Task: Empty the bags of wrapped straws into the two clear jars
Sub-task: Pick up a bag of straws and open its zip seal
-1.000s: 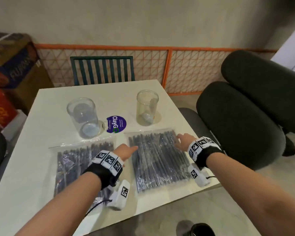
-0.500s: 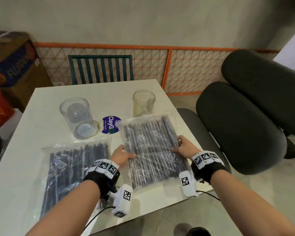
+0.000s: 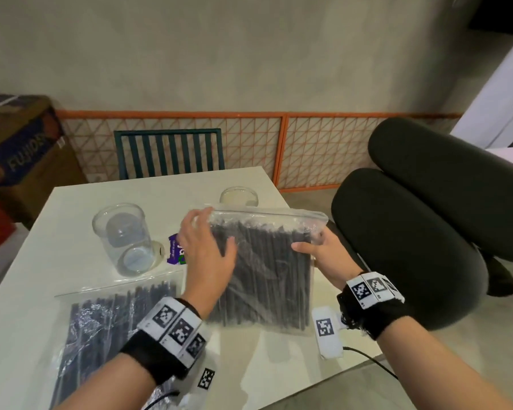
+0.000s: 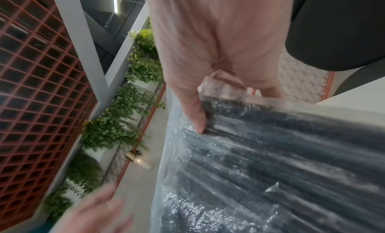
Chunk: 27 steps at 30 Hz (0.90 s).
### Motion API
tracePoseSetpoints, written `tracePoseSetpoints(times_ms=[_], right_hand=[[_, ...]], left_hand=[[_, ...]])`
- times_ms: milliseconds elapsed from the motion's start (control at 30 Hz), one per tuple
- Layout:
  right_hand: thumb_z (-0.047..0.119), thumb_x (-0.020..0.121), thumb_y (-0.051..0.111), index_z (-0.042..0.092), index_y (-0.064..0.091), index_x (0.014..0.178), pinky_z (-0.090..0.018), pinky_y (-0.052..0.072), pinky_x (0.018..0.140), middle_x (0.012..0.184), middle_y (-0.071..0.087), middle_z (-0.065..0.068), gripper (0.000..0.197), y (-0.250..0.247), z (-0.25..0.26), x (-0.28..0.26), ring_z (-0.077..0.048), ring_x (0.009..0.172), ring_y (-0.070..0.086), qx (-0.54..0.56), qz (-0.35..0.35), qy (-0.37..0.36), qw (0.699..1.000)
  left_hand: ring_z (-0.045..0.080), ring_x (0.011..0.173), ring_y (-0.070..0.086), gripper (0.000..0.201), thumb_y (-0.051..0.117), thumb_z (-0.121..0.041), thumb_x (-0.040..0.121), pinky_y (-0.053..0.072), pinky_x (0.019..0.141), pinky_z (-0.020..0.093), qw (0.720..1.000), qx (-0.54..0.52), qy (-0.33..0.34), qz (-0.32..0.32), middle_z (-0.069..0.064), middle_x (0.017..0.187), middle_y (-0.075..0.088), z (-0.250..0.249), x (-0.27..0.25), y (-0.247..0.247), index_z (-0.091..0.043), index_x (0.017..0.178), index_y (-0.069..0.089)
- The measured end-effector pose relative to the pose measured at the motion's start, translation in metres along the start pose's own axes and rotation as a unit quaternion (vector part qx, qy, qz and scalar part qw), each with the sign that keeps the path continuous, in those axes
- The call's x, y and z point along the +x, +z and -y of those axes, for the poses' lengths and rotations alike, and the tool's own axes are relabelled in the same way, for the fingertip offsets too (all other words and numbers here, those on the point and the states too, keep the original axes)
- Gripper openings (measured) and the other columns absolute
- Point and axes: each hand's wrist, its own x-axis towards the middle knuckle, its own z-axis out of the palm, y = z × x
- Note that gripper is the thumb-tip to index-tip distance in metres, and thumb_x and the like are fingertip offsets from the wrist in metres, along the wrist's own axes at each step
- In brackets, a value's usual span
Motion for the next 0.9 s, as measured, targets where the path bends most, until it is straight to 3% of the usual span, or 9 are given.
tracePoseSetpoints(times_ms=[67, 100, 167, 233, 333, 500, 600, 733, 900], right_hand=[[-0.005, 0.076, 0.068, 0.011, 0.054, 0.123, -0.048, 0.045, 0.102, 0.122, 0.065, -0.011, 0.052, 0.002, 0.001, 0.000, -0.026, 0.115, 0.061, -0.002, 0.004, -0.027, 1.000], [-0.002, 0.074, 0.070, 0.010, 0.056, 0.121, -0.048, 0.045, 0.102, 0.121, 0.065, -0.013, 0.052, 0.003, 0.001, 0.000, -0.027, 0.114, 0.061, -0.008, 0.006, -0.041, 0.999], [0.004, 0.070, 0.073, 0.009, 0.059, 0.114, -0.047, 0.046, 0.100, 0.115, 0.067, -0.014, 0.047, 0.005, 0.005, -0.004, -0.029, 0.109, 0.063, -0.029, 0.016, -0.063, 0.997], [-0.002, 0.072, 0.068, 0.011, 0.059, 0.106, -0.041, 0.048, 0.096, 0.107, 0.068, -0.011, 0.038, 0.007, 0.007, -0.007, -0.025, 0.103, 0.064, -0.030, 0.023, -0.075, 0.996], [-0.008, 0.072, 0.062, 0.008, 0.058, 0.112, -0.032, 0.050, 0.092, 0.108, 0.066, -0.009, 0.044, 0.010, 0.009, -0.012, -0.018, 0.102, 0.063, -0.025, 0.043, -0.095, 0.994], [0.006, 0.073, 0.064, 0.011, 0.053, 0.118, -0.023, 0.049, 0.084, 0.103, 0.064, 0.000, 0.047, 0.006, 0.018, -0.021, -0.008, 0.097, 0.062, -0.025, 0.096, -0.088, 0.991], [0.021, 0.076, 0.062, 0.019, 0.049, 0.124, -0.026, 0.046, 0.090, 0.112, 0.060, 0.001, 0.049, -0.002, 0.034, -0.025, -0.011, 0.102, 0.058, -0.096, 0.053, -0.081, 0.991], [0.023, 0.086, 0.063, 0.012, 0.065, 0.091, -0.027, 0.048, 0.079, 0.091, 0.066, 0.000, 0.012, -0.005, 0.055, -0.028, -0.017, 0.088, 0.061, -0.347, -0.058, -0.204, 0.914], [0.019, 0.088, 0.060, 0.003, 0.068, 0.082, -0.027, 0.038, 0.068, 0.084, 0.061, -0.009, 0.019, -0.006, 0.062, -0.026, -0.017, 0.073, 0.051, -0.439, -0.118, -0.202, 0.868]], left_hand=[[0.009, 0.108, 0.042, 0.026, 0.054, -0.021, 0.090, 0.033, 0.093, 0.019, 0.990, -0.049, 0.100, 0.083, -0.001, 0.116, 0.046, -0.035, 0.001, 0.003, -0.015, 0.115, 0.053], [0.006, 0.092, 0.050, 0.016, 0.052, -0.024, 0.092, 0.039, 0.080, 0.018, 0.982, -0.094, 0.087, 0.142, -0.004, 0.101, 0.053, -0.049, 0.004, 0.007, -0.014, 0.102, 0.059], [0.011, 0.066, 0.057, 0.029, 0.047, -0.033, 0.094, 0.047, 0.055, 0.025, 0.946, -0.217, -0.064, 0.232, -0.002, 0.074, 0.061, -0.074, 0.014, 0.016, -0.012, 0.084, 0.063], [0.012, 0.052, 0.059, 0.041, 0.044, -0.043, 0.093, 0.047, 0.042, 0.021, 0.870, -0.304, -0.253, 0.295, 0.002, 0.063, 0.064, -0.090, 0.023, 0.023, -0.010, 0.078, 0.063], [0.006, 0.039, 0.056, 0.033, 0.047, -0.032, 0.094, 0.043, 0.037, 0.015, 0.796, -0.379, -0.331, 0.336, -0.002, 0.051, 0.064, -0.095, 0.024, 0.028, -0.010, 0.076, 0.062], [0.004, 0.038, 0.051, 0.014, 0.051, -0.014, 0.091, 0.041, 0.036, 0.016, 0.823, -0.395, -0.309, 0.268, -0.003, 0.051, 0.058, -0.090, 0.017, 0.035, -0.013, 0.086, 0.064], [0.009, 0.045, 0.049, 0.017, 0.047, -0.013, 0.094, 0.042, 0.038, 0.019, 0.841, -0.393, -0.287, 0.235, 0.001, 0.059, 0.054, -0.085, 0.014, 0.039, -0.011, 0.089, 0.064], [0.009, 0.047, 0.049, 0.020, 0.047, -0.012, 0.094, 0.042, 0.039, 0.020, 0.862, -0.384, -0.259, 0.205, 0.002, 0.060, 0.054, -0.087, 0.003, 0.046, -0.005, 0.089, 0.065], [0.007, 0.048, 0.050, 0.020, 0.048, -0.013, 0.093, 0.041, 0.041, 0.018, 0.866, -0.382, -0.244, 0.211, -0.001, 0.058, 0.054, -0.090, -0.007, 0.054, -0.008, 0.083, 0.065]])
